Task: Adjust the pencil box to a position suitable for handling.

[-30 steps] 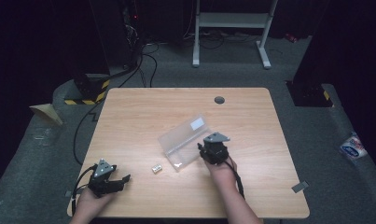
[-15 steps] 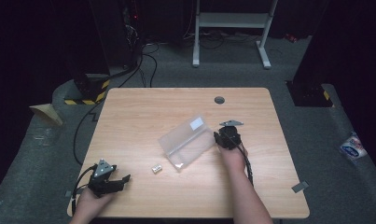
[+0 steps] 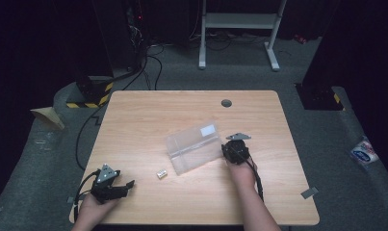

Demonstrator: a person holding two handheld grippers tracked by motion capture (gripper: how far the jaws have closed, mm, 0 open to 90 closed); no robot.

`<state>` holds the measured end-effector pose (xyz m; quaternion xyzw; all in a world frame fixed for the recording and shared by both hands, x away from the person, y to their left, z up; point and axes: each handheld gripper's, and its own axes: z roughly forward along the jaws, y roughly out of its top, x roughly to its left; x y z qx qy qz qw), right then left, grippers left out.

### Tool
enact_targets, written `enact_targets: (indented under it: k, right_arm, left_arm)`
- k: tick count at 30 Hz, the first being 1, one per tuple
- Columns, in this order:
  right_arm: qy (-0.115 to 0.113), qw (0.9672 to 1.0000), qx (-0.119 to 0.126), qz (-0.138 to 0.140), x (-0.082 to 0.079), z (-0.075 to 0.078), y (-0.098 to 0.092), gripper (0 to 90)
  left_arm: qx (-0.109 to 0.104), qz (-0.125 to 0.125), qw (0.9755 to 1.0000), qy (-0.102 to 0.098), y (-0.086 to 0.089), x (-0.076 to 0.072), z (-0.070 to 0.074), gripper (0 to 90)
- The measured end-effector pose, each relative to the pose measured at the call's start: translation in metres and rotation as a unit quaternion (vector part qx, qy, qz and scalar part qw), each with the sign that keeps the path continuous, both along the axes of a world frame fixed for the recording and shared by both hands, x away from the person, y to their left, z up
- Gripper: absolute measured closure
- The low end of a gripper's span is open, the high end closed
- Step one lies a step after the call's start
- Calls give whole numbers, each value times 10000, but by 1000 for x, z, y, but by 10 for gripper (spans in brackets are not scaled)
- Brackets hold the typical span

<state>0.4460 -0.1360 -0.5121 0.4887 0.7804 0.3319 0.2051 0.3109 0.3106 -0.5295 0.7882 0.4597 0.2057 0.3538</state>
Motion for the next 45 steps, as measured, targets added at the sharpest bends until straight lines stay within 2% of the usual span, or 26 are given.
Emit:
enact_targets:
  k: [7, 15, 27, 32, 38, 42, 45]
  right_arm:
    - [17, 10000, -3, 10, -27, -4, -2, 760]
    - [-41, 9999, 153, 6, -38, -6, -7, 758]
    - [-79, 9996, 249, 45, -42, -8, -9, 759]
    - [-187, 9996, 204, 59, -43, -10, -8, 755]
    - [-189, 9996, 218, 33, -42, -11, -8, 750]
    - [-133, 9995, 275, 26, -42, -11, -9, 661]
    - [-232, 9994, 256, 43, -43, -10, -8, 601]
  left_arm:
    - [-2, 4, 10000, -5, 0, 0, 0, 252]
    - [0, 6, 10000, -7, 0, 0, 0, 254]
    - [13, 14, 10000, -8, 0, 0, 0, 256]
    - [12, 14, 10000, -10, 0, 0, 0, 256]
    - [14, 17, 10000, -8, 0, 0, 0, 256]
    - [16, 16, 10000, -11, 0, 0, 0, 256]
    - [14, 17, 10000, -11, 0, 0, 0, 256]
